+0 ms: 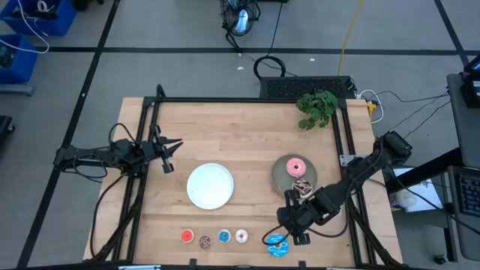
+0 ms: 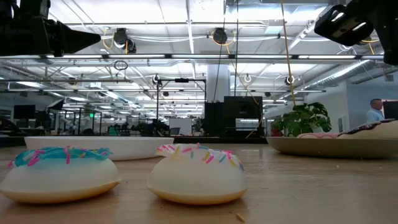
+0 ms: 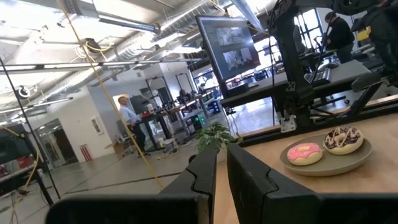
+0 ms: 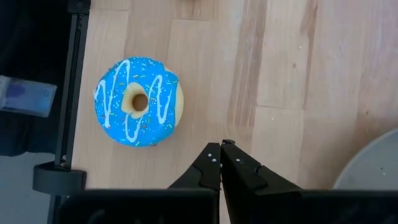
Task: Pick & Place donuts
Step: Put the big blue donut on the gray plate
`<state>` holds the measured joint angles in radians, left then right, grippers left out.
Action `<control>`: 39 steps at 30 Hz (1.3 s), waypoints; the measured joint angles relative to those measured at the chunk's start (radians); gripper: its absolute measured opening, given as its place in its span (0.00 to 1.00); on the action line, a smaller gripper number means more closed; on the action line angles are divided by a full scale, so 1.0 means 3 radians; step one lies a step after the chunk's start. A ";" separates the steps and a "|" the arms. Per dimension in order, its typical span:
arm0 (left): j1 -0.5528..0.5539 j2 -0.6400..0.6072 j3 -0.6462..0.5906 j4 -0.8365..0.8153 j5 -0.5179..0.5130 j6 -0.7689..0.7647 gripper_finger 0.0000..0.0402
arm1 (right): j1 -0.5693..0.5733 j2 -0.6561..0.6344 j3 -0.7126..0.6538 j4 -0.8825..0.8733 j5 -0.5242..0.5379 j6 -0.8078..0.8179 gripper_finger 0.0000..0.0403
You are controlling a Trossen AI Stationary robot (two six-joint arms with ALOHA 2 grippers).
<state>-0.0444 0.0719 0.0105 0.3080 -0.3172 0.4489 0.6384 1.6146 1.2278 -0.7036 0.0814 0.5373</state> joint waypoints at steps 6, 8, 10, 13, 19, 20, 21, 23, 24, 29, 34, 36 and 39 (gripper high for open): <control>0.0001 0.0000 0.0000 0.0000 0.0000 0.0054 0.12 | -0.0032 0.0000 0.0000 0.0002 0.0135 -0.0014 0.00; 0.0001 0.0000 0.0000 0.0001 0.0000 0.0003 0.12 | -0.0032 0.0000 0.0000 0.0003 0.0188 -0.0027 0.00; 0.0000 0.0000 0.0000 0.0000 -0.0001 -0.0049 0.12 | -0.0032 0.0000 0.0000 0.0005 0.0184 -0.0030 0.00; 0.0001 0.0000 0.0000 0.0002 0.0000 -0.0082 0.12 | -0.0033 0.0000 0.0000 0.0017 0.0181 -0.0031 0.00; 0.0001 0.0000 0.0000 0.0003 0.0001 -0.0060 0.12 | -0.0033 0.0000 0.0000 0.0017 0.0181 -0.0017 0.00; 0.0001 0.0000 0.0000 0.0003 0.0000 -0.0043 0.12 | -0.0033 0.0000 0.0000 0.0017 0.0181 -0.0028 0.00; 0.0001 0.0000 0.0000 0.0003 0.0001 -0.0041 0.12 | -0.0033 0.0000 0.0000 0.0017 0.0181 -0.0032 0.00; 0.0001 0.0000 0.0000 0.0003 0.0001 -0.0039 0.12 | -0.0033 0.0000 0.0000 0.0017 0.0180 -0.0035 0.00; 0.0000 0.0000 0.0000 0.0003 0.0001 -0.0036 0.12 | -0.0033 0.0000 0.0000 0.0017 0.0181 -0.0035 0.00; 0.0001 0.0000 0.0000 0.0003 0.0001 -0.0029 0.12 | -0.0034 0.0000 0.0000 0.0085 0.0179 -0.0012 0.00; 0.0001 0.0001 0.0000 0.0003 0.0001 -0.0056 0.12 | -0.0034 -0.0001 0.0000 0.0171 0.0177 -0.0011 0.00; 0.0000 0.0000 0.0000 0.0004 0.0001 -0.0078 0.12 | -0.0034 -0.0001 -0.0001 0.0156 0.0178 -0.0013 0.00; 0.0001 0.0000 0.0000 0.0005 0.0000 -0.0080 0.12 | -0.0034 -0.0001 0.0000 0.0155 0.0182 -0.0057 0.00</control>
<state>-0.0442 0.0719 0.0105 0.3096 -0.3172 0.4248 0.6281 1.6142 1.2277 -0.6571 0.1359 0.5203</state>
